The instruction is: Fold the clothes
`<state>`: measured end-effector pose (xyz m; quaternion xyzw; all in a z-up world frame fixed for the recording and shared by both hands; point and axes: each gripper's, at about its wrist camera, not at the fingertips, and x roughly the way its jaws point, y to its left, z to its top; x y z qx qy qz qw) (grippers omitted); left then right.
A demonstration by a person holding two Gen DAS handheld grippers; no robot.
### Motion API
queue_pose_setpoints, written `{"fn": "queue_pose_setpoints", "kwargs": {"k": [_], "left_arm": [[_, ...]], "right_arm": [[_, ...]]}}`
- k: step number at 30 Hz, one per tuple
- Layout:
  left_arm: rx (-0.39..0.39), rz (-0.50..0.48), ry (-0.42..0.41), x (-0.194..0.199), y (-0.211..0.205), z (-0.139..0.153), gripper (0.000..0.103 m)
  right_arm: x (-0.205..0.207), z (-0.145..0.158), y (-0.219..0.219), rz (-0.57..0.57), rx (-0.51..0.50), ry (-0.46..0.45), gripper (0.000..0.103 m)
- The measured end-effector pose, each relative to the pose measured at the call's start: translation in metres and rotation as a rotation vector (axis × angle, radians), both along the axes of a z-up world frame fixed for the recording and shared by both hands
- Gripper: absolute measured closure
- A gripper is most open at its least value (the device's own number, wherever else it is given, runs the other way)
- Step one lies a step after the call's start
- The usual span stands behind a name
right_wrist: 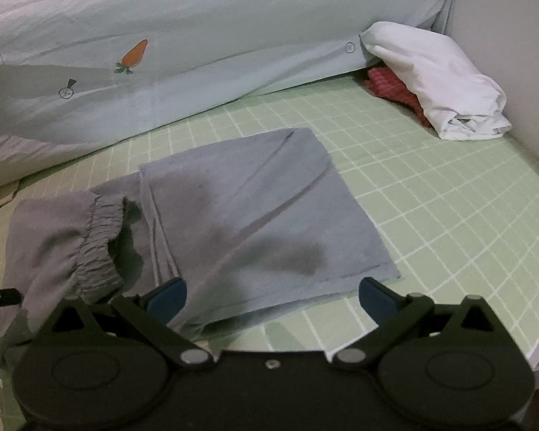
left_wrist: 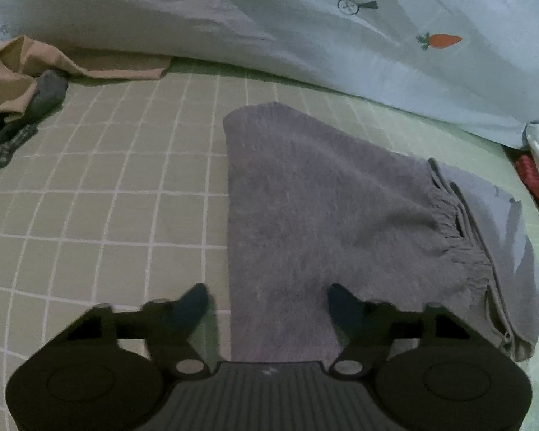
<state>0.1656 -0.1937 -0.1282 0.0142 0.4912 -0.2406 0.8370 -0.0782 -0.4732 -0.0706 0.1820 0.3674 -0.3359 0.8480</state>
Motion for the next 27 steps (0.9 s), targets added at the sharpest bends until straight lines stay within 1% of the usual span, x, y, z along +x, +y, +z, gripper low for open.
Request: {"fn": "queue_pose_setpoints", "kwargs": {"k": [1,2,3,4,5,6,8,12,15,17,19,21,23,25,27], "left_arm": [[-0.006,0.011,0.012,0.000,-0.001,-0.001,0.044],[-0.012,0.023,0.017,0.000,-0.003,-0.001,0.052],[-0.019,0.039,0.026,0.000,-0.005,0.000,0.056],[-0.028,0.060,0.039,0.000,-0.007,0.000,0.066],[-0.039,0.085,0.048,0.000,-0.010,0.002,0.081],[-0.053,0.113,0.052,-0.002,-0.013,0.005,0.086],[-0.074,0.160,0.045,-0.006,-0.022,0.013,0.092],[-0.107,0.156,-0.064,-0.026,-0.055,0.049,0.094],[-0.139,0.121,-0.129,-0.044,-0.095,0.077,0.094],[-0.170,0.082,-0.151,-0.057,-0.125,0.089,0.094],[-0.209,0.022,-0.153,-0.072,-0.160,0.095,0.094],[-0.232,-0.025,-0.127,-0.088,-0.196,0.091,0.094],[-0.234,-0.045,-0.072,-0.100,-0.231,0.077,0.094],[-0.217,-0.030,0.007,-0.107,-0.256,0.056,0.091],[-0.181,0.007,0.079,-0.111,-0.271,0.034,0.090]], "right_arm": [[-0.002,0.000,-0.004,0.001,0.002,-0.006,0.000],[-0.005,0.000,-0.008,0.001,0.004,-0.013,0.000],[-0.007,0.001,-0.013,0.003,0.006,-0.019,0.000],[-0.010,0.000,-0.019,0.011,0.007,-0.022,0.000],[-0.013,0.000,-0.025,0.020,0.007,-0.025,0.000],[-0.017,-0.001,-0.032,0.029,0.004,-0.023,0.000],[-0.026,-0.001,-0.048,0.038,0.002,-0.027,0.000],[-0.047,-0.002,-0.085,0.031,0.022,-0.059,0.000],[-0.064,-0.008,-0.114,0.025,0.042,-0.079,0.000],[-0.075,-0.012,-0.132,0.024,0.060,-0.089,0.000],[-0.085,-0.015,-0.150,0.029,0.076,-0.093,0.000],[-0.094,-0.017,-0.166,0.035,0.078,-0.089,0.000],[-0.103,-0.018,-0.184,0.040,0.080,-0.085,0.000],[-0.109,-0.021,-0.201,0.035,0.089,-0.077,0.000],[-0.115,-0.024,-0.215,0.032,0.101,-0.068,0.000]]}}
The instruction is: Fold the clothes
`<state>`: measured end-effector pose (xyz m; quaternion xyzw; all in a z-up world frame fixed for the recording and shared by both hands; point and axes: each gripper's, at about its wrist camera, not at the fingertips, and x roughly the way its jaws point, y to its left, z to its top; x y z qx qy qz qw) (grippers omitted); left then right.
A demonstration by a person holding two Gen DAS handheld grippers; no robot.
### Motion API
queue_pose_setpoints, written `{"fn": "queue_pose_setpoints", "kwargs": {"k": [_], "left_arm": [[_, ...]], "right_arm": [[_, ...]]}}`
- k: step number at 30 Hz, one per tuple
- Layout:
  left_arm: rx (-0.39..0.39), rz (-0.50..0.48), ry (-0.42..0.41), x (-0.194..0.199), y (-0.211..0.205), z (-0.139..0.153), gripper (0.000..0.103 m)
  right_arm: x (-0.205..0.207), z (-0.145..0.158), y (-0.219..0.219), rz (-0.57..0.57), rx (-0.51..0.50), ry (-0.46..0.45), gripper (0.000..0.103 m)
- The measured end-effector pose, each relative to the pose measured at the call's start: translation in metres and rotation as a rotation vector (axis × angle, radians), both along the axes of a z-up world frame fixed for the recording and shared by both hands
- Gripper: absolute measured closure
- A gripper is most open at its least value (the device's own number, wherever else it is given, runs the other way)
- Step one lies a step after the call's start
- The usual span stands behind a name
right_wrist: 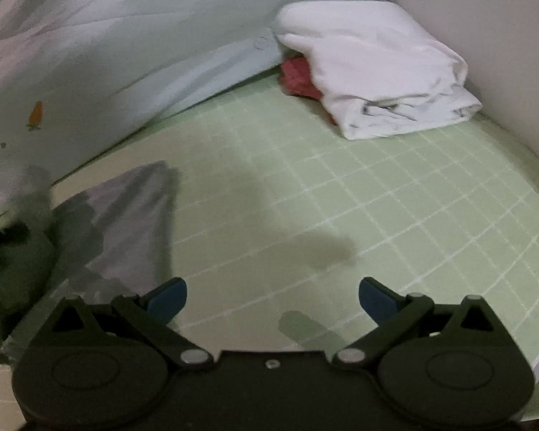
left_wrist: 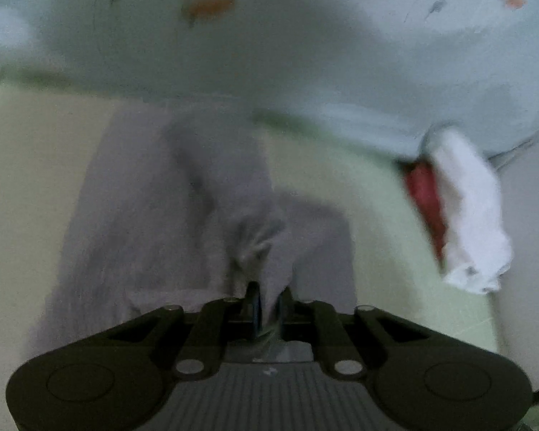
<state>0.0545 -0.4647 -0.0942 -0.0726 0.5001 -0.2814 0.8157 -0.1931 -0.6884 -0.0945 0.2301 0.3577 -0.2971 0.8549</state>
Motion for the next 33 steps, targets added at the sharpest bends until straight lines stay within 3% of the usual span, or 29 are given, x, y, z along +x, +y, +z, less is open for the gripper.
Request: {"fn": "queue_pose_setpoints", "kwargs": {"k": [3,5,7,8,13,20,24,27,30,33], "left_arm": [[0.019,0.021,0.010,-0.011,-0.005,-0.008,0.080],[-0.011,0.030,0.004,-0.013,-0.002,-0.002,0.062],[-0.040,0.044,-0.006,-0.012,0.003,0.008,0.049],[-0.047,0.054,-0.020,-0.014,0.006,0.015,0.041],[-0.054,0.064,-0.122,-0.020,0.028,0.048,0.023],[0.169,0.106,-0.228,-0.011,0.064,0.059,0.019],[0.198,0.129,-0.183,0.005,0.085,0.042,0.018],[0.216,0.111,-0.134,0.018,0.097,0.028,0.018],[0.251,0.080,-0.112,0.028,0.094,0.015,0.018],[0.232,0.063,-0.092,0.033,0.091,0.005,0.016]], "right_arm": [[-0.006,-0.004,-0.013,0.015,0.011,0.012,0.000],[-0.007,-0.008,-0.018,0.029,0.019,0.019,0.000],[-0.005,-0.011,-0.021,0.036,0.037,0.021,0.000],[-0.003,-0.013,-0.022,0.037,0.050,0.021,0.000],[0.021,-0.008,-0.017,0.091,0.063,-0.009,0.000],[0.084,0.011,0.015,0.206,0.080,-0.069,0.000],[0.129,0.020,0.037,0.259,0.068,-0.084,0.002],[0.159,0.021,0.047,0.288,0.094,-0.085,0.013],[0.179,0.016,0.057,0.316,0.111,-0.081,0.018],[0.198,0.005,0.061,0.337,0.158,-0.049,0.035]]}}
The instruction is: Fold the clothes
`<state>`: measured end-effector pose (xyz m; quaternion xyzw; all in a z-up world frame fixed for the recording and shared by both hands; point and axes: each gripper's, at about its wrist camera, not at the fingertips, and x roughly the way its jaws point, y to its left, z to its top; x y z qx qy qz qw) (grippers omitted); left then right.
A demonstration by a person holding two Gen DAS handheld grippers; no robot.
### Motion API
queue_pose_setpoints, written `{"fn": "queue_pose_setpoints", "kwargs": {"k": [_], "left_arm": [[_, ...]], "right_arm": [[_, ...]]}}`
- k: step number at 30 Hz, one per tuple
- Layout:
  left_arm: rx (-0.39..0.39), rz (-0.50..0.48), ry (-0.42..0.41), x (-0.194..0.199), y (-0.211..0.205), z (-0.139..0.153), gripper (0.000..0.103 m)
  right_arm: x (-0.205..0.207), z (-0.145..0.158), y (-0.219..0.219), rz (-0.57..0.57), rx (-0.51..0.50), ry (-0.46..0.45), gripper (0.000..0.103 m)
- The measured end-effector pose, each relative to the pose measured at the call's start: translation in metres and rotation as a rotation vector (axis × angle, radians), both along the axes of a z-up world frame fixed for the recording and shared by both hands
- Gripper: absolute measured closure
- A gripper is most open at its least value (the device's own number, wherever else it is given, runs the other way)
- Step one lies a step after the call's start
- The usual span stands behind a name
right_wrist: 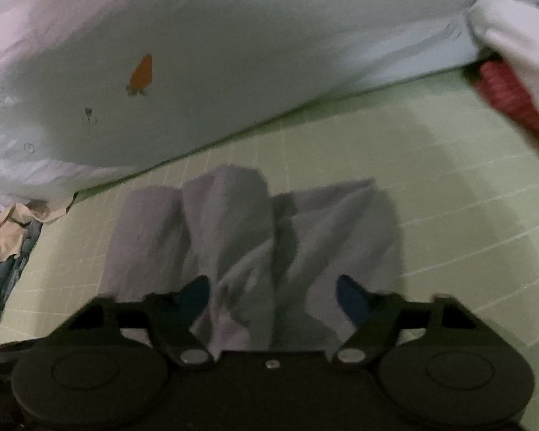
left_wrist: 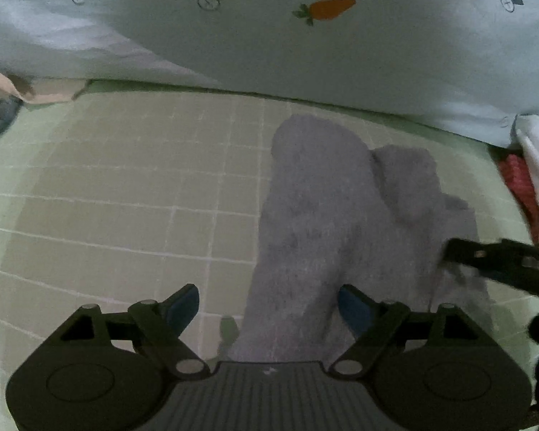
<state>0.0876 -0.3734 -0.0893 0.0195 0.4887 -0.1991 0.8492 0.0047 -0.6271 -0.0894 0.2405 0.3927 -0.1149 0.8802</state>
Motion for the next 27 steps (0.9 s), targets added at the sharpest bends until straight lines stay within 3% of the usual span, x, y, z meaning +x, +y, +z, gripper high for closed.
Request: {"fn": "queue_pose_setpoints", "kwargs": {"k": [2,4,6,13,18,20,22,23,26,27], "left_arm": [[-0.004,-0.006,0.010,0.002,-0.001,-0.006,0.014],[-0.006,-0.009,0.017,0.003,-0.002,-0.009,0.013],[-0.007,-0.011,0.019,0.003,-0.003,-0.011,0.013],[0.013,-0.021,-0.024,-0.004,-0.014,-0.003,0.014],[0.003,-0.072,-0.072,-0.013,-0.026,0.008,0.014],[0.005,-0.094,-0.077,-0.015,-0.031,0.009,0.014],[0.011,-0.110,-0.056,-0.013,-0.035,0.004,0.014],[0.013,-0.117,-0.045,-0.012,-0.037,0.002,0.014],[0.008,-0.125,-0.021,-0.007,-0.037,-0.004,0.011],[0.003,-0.122,-0.011,-0.004,-0.037,-0.006,0.011]], "right_arm": [[0.009,-0.007,0.004,0.015,0.035,0.019,0.044],[0.015,-0.012,0.013,0.053,0.014,0.036,0.073],[0.017,-0.012,0.021,0.085,-0.015,0.035,0.090],[0.001,0.021,0.039,0.186,-0.172,-0.086,0.097],[-0.030,0.060,0.028,0.168,-0.281,-0.211,0.097],[-0.035,0.051,0.007,0.114,-0.269,-0.166,0.093],[-0.032,0.027,-0.016,0.058,-0.194,-0.058,0.066],[-0.033,0.015,-0.028,0.003,-0.147,-0.003,0.059],[-0.045,-0.004,-0.046,-0.081,-0.013,0.031,0.040],[-0.047,-0.008,-0.047,-0.092,0.006,0.037,0.028]]}}
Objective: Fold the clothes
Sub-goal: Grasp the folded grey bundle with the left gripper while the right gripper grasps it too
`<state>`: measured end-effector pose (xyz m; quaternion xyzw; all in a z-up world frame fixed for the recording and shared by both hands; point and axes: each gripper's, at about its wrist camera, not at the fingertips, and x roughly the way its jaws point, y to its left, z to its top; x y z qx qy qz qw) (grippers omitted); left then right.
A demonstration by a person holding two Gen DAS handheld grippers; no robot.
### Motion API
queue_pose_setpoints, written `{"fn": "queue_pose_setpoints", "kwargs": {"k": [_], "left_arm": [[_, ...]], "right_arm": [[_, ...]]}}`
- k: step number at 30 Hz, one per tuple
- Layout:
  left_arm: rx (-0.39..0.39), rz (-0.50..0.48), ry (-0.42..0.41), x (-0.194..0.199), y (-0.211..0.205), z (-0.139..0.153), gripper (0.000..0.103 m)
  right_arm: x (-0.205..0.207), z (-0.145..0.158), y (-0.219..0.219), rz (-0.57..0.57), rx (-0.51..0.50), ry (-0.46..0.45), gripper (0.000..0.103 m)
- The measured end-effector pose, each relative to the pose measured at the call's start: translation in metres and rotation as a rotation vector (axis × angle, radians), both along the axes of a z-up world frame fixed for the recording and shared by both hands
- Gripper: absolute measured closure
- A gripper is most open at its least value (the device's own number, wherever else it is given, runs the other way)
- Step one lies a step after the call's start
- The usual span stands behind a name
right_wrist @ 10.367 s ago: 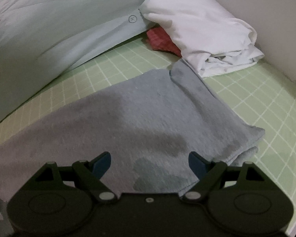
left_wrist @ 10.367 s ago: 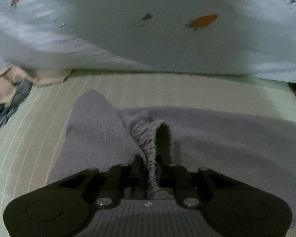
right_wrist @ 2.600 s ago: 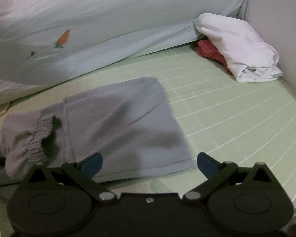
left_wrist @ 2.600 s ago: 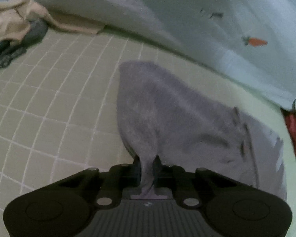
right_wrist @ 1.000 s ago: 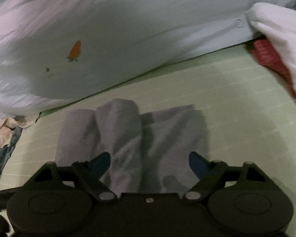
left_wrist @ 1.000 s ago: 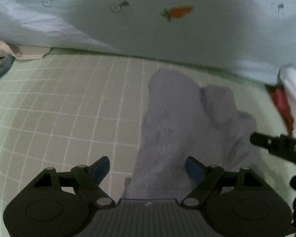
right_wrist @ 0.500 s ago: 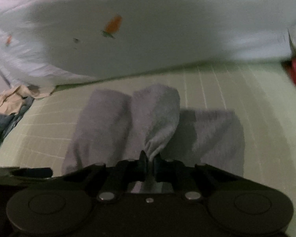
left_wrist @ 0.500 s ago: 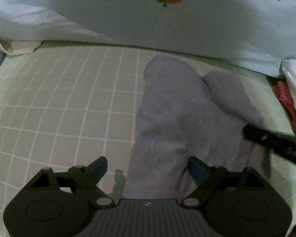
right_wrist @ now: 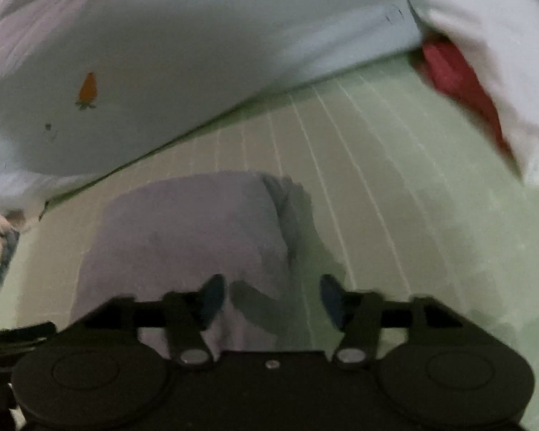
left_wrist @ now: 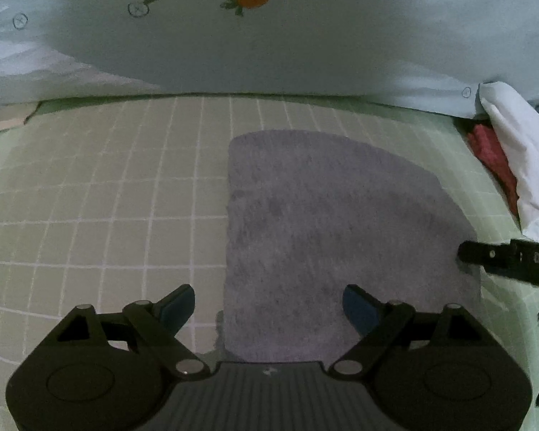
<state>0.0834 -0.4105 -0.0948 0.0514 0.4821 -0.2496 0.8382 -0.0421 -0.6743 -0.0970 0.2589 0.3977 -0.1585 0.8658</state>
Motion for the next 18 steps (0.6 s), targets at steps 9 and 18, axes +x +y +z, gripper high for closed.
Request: {"fn": "queue_pose_setpoints", "kwargs": {"k": [9,18], "left_arm": [[-0.063,-0.002,0.079,0.023,-0.004,-0.017,0.011],[-0.197,-0.010,0.140,0.029,-0.009,-0.027,0.054]], "right_arm": [[0.015,-0.024,0.002,0.004,0.042,0.049,0.016],[0.038,-0.023,0.027,0.025,-0.038,0.069,0.027]]}}
